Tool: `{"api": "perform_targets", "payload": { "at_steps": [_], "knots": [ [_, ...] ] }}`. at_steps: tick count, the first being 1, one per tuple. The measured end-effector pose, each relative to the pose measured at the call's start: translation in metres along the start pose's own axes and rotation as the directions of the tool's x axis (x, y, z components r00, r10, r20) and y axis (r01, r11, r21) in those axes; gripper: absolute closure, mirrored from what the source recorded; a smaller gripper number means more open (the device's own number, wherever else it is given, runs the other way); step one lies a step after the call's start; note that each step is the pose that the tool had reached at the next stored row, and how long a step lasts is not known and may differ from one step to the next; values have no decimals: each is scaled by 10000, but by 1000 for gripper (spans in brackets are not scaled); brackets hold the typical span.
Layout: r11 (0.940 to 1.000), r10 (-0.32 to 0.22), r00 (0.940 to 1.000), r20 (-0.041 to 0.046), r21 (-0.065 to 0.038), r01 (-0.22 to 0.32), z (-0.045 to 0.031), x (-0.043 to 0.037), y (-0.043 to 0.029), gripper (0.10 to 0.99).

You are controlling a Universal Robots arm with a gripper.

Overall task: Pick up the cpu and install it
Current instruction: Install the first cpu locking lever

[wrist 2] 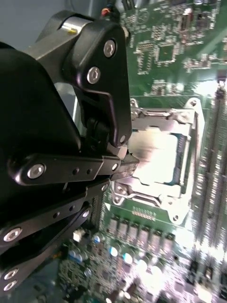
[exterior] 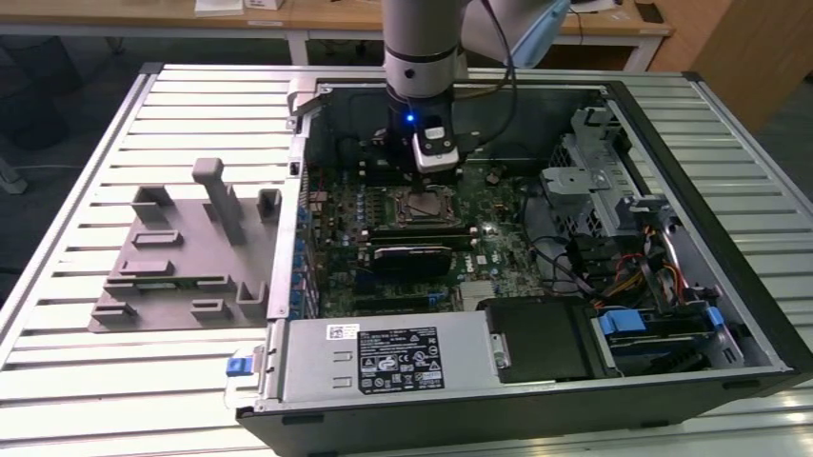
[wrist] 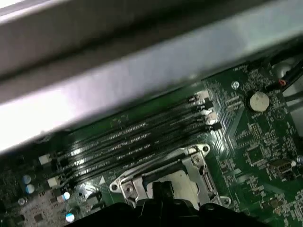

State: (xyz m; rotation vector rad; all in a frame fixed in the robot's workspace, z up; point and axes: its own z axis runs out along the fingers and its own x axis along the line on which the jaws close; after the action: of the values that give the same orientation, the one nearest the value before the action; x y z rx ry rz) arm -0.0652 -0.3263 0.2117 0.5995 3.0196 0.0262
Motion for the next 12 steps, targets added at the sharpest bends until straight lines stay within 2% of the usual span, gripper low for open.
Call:
{"api": "perform_targets", "payload": {
  "at_steps": [5, 12],
  "knots": [
    [9999, -8, 10000, -40, 146, 8, 4, -16, -80, 980],
    [9999, -8, 10000, -41, 160, 9, 4, -27, -79, 980]
  ]
}}
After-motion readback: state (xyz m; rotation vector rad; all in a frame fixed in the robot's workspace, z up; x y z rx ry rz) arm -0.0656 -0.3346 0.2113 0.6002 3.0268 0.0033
